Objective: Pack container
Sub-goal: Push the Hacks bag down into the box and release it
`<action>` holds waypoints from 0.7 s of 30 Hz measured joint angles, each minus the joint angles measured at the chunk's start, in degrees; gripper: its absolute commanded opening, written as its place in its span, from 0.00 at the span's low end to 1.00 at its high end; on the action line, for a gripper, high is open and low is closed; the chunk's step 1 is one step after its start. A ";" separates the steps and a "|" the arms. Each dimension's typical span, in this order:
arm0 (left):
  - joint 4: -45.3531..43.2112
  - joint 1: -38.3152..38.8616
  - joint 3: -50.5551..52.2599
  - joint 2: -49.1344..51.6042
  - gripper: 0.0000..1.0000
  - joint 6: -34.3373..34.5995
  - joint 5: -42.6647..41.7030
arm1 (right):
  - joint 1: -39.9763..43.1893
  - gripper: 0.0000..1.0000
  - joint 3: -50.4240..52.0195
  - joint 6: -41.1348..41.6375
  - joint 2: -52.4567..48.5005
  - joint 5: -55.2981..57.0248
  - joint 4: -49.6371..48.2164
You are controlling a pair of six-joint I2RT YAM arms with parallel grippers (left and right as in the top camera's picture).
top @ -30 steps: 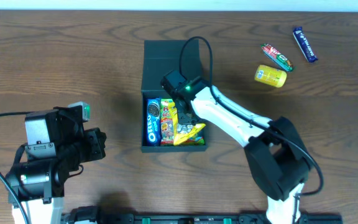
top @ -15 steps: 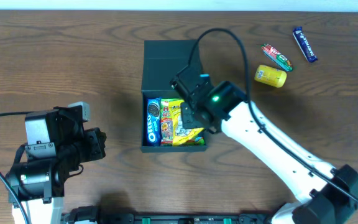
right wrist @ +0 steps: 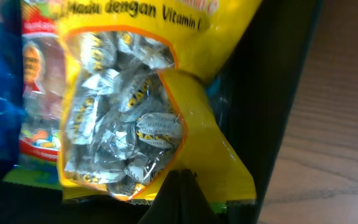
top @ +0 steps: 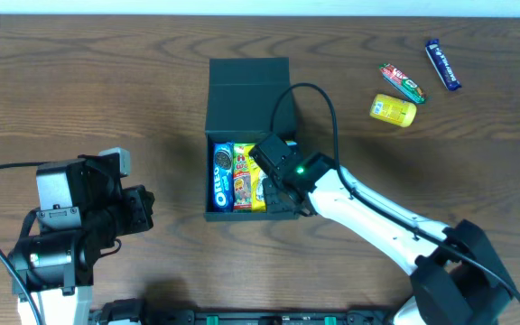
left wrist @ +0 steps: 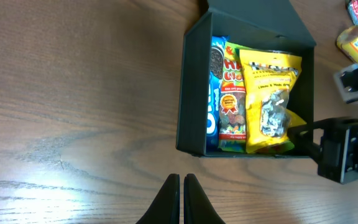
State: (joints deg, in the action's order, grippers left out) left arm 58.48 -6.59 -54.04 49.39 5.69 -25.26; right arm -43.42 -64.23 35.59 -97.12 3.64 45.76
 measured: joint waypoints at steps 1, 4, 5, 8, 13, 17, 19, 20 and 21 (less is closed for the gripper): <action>0.00 0.00 0.00 0.00 0.06 -0.04 -0.02 | 0.00 0.01 0.74 0.15 -0.02 -0.09 -0.26; 0.00 0.00 0.00 0.00 0.06 -0.20 -0.02 | 0.00 0.01 1.75 0.39 -0.04 -0.31 -0.46; 0.02 0.00 0.00 0.00 0.06 -0.22 -0.02 | 0.00 0.01 1.84 0.44 -0.09 -0.31 -0.59; 0.02 0.00 0.00 0.00 0.05 -0.22 -0.02 | 0.00 0.01 1.81 0.72 -0.22 -0.35 -0.61; 0.02 0.00 0.00 0.00 0.06 -0.22 -0.02 | 0.00 0.01 -0.50 0.76 -0.15 -1.18 1.95; 0.02 0.00 0.00 0.00 0.06 -0.22 -0.02 | 0.00 0.01 -5.22 0.39 2.05 -1.46 1.57; 0.00 0.00 0.00 0.00 0.06 -0.22 -0.02 | 0.00 0.01 -6.93 -0.11 4.46 -1.29 -1.05; 0.00 0.00 0.00 0.00 0.06 -0.22 -0.02 | 0.00 0.01 -7.26 -0.28 5.03 -1.27 -1.75; 0.00 0.00 0.00 0.00 0.06 -0.22 -0.02 | 0.00 0.01 -7.39 -0.31 5.27 -1.22 -2.29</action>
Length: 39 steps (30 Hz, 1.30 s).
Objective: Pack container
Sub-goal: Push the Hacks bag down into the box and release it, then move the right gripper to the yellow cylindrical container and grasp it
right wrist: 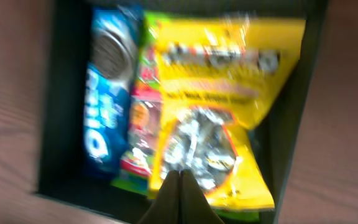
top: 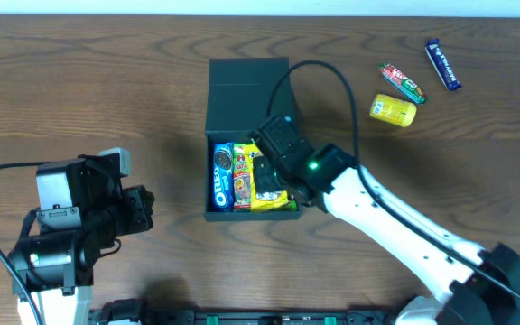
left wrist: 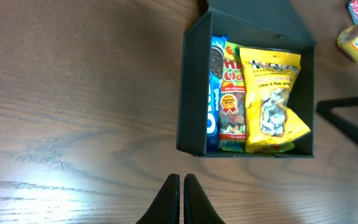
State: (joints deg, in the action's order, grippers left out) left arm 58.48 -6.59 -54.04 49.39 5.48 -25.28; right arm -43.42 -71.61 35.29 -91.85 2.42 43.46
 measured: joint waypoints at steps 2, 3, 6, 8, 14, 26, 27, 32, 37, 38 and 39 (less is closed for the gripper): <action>0.00 0.00 0.00 0.00 0.06 0.00 0.00 | 0.00 0.01 -0.09 -0.02 -0.52 0.11 -0.68; 0.00 0.00 0.00 0.00 0.06 0.00 0.02 | 0.00 0.01 -0.07 -0.02 -1.40 0.11 -0.98; 0.00 0.00 0.00 0.00 0.06 0.00 0.00 | 0.00 0.01 -0.07 -0.13 -5.18 0.42 -2.12; 0.00 0.00 0.00 0.00 0.06 0.00 0.00 | 0.02 0.01 -0.07 -0.17 -8.66 0.39 -3.06; 0.04 0.00 0.00 0.00 0.06 -0.04 0.00 | 1.09 0.01 -0.13 0.22 -14.53 -0.90 -4.15; 0.07 0.00 0.00 0.00 0.06 -1.05 0.00 | 3.56 0.01 -2.62 -3.65 -4.22 -1.07 -2.29; 0.09 0.00 0.00 0.00 0.06 -1.03 0.00 | 4.20 0.01 -3.43 -4.63 -1.38 -0.17 -2.29; 0.04 0.00 0.00 0.00 0.06 -1.05 0.02 | 12.41 0.01 -5.90 -7.39 9.55 5.25 3.34; 0.07 0.00 0.00 0.00 0.06 -1.05 0.00 | 24.94 0.01 -5.60 -8.20 8.26 7.78 8.37; 0.07 0.00 0.00 0.00 0.06 -1.05 0.00 | 26.60 0.01 -5.51 -8.70 7.78 8.04 8.52; 0.07 0.00 0.00 0.00 0.06 -1.05 0.00 | 28.37 0.01 -5.46 -9.33 7.30 8.17 8.59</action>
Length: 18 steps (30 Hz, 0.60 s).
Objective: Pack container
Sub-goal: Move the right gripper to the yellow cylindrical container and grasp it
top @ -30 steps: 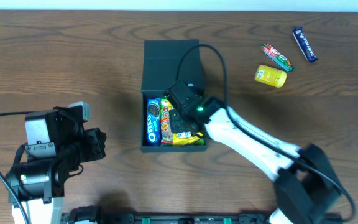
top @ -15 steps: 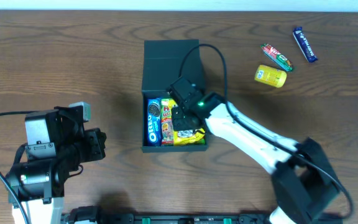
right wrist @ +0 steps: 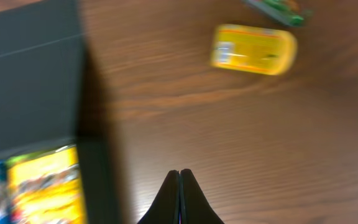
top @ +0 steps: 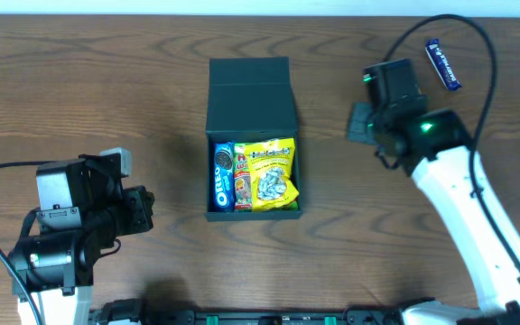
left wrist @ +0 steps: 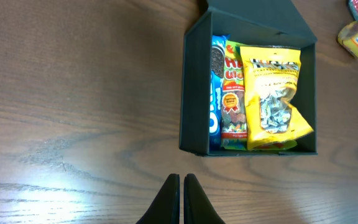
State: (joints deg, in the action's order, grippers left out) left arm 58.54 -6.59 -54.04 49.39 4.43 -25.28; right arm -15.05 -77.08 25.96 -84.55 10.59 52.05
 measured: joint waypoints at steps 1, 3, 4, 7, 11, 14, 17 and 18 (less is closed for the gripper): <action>0.00 0.00 0.00 0.00 0.06 -0.02 0.00 | 2.03 0.01 0.02 -1.05 -0.31 0.04 -0.13; 0.00 0.00 0.00 0.00 0.06 -0.04 0.00 | 4.79 0.01 0.02 -3.50 -0.35 0.22 -0.90; -0.02 0.00 0.00 0.00 0.06 -0.04 0.00 | 6.03 0.01 0.02 -4.87 -0.35 0.33 -1.49; 0.00 0.00 0.00 0.00 0.06 -0.04 0.00 | 9.62 0.01 0.02 -12.04 -0.37 0.63 -4.00; -0.02 0.00 0.00 0.02 0.06 -0.04 0.00 | 11.34 0.01 0.02 -24.74 -0.76 0.37 -7.96; 0.00 0.00 0.00 0.00 0.06 -0.07 0.00 | 11.47 0.01 0.02 -35.95 -2.23 0.13 -11.58; -0.02 0.00 0.00 0.00 0.06 -0.26 0.00 | 11.47 0.01 0.02 -46.60 -4.48 -0.87 -14.01; 0.00 0.00 0.00 0.02 0.06 -0.39 0.00 | 11.50 0.01 0.02 -50.01 -5.35 -1.09 -14.69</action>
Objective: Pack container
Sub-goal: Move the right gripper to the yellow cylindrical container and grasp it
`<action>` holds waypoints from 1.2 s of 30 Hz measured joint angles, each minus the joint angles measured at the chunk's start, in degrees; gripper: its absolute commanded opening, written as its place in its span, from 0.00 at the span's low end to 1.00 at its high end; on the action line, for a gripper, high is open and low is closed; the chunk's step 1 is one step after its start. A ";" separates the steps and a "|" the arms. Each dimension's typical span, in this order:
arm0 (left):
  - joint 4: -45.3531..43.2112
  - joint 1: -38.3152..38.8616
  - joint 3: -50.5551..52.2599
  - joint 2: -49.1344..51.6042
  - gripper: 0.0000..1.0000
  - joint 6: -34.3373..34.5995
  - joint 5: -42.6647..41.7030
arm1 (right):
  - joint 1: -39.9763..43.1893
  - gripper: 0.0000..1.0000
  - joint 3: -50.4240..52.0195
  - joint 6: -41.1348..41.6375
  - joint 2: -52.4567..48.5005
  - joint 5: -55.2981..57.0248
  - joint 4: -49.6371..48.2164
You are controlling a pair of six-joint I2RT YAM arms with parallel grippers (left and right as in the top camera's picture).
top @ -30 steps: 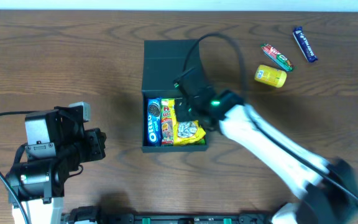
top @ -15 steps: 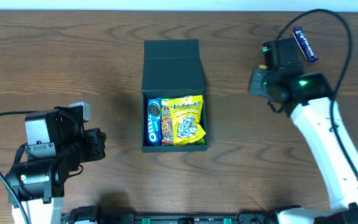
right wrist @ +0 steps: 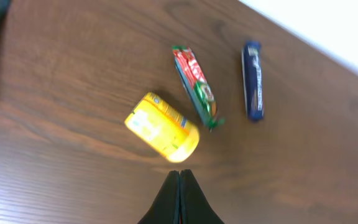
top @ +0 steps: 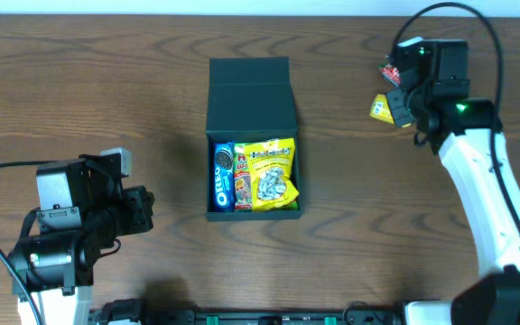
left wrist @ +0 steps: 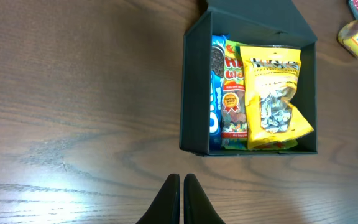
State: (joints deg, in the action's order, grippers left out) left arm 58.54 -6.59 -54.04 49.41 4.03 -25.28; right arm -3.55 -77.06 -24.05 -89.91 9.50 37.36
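Observation:
The dark green box (left wrist: 194, 93) stands open with its lid folded back. It holds a blue Oreo pack (left wrist: 216, 93), a red-and-green gummy pack (left wrist: 232, 93) and a yellow candy bag (left wrist: 272, 93). At the table's back right lie a small yellow tub (right wrist: 162, 127), a red-and-green bar (right wrist: 196, 87) and a dark blue bar (right wrist: 252, 88). My right gripper (right wrist: 179, 173) is shut and empty, its tips just short of the yellow tub. My left gripper (left wrist: 182, 177) is shut and empty over bare wood in front of the box.
The wooden table's (top: 106, 90) far edge runs close behind the loose snacks. My right arm (top: 477, 181) reaches along the right side, and its wrist hides part of the snacks from overhead. The left arm's base (top: 70, 226) sits at the front left.
My right gripper has moved right and back, from the wood between box and yellow tub to just short of the tub. The bars have come into its view. The left arm has not moved.
My right gripper was down in the box against the yellow candy bag. Then it was above the box with the bag lying inside beside the other packs. Later it was over the table right of the box, and now it is at the loose snacks.

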 measured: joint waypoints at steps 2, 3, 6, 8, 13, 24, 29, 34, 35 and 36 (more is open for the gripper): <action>-0.02 0.00 0.00 0.00 0.06 -0.04 0.02 | 0.20 0.01 0.00 -7.28 -2.23 -0.66 -1.29; 0.02 0.00 0.00 -0.02 0.06 -0.04 0.02 | 0.42 0.06 0.00 -10.34 -3.43 -1.22 -1.95; 0.00 0.00 0.00 0.00 0.06 -0.07 0.00 | 1.86 0.38 0.00 -16.41 -7.34 -2.64 -3.72; -0.04 0.00 0.00 -0.02 0.06 -0.09 0.02 | 3.17 0.74 0.00 -18.82 -9.70 -3.91 -4.70; -0.02 0.00 0.00 -0.02 0.09 -0.37 0.02 | 6.73 0.82 0.00 -22.71 -14.05 -7.98 -6.08; -0.07 0.00 0.00 -0.02 0.09 -1.07 0.02 | 8.48 0.82 0.00 -33.68 -17.75 -11.54 -10.93; -0.46 0.00 0.00 0.00 0.10 -1.09 0.02 | 8.50 0.81 0.00 -35.12 -23.43 -12.63 -11.85; -0.46 0.00 0.00 -0.02 0.09 -1.09 0.02 | 8.50 0.81 0.00 -35.47 -27.34 -12.79 -14.49; -0.46 0.00 0.00 -0.02 0.09 -1.09 0.02 | 8.50 0.80 0.00 -35.50 -27.61 -12.79 -14.99; -0.48 0.00 0.00 -0.02 0.09 -1.09 0.02 | 8.50 0.79 0.00 -35.56 -27.85 -12.83 -15.52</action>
State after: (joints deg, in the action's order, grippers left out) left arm 58.06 -6.59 -54.04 49.39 2.94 -25.26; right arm 4.95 -77.06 -59.61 -117.75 -3.33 21.85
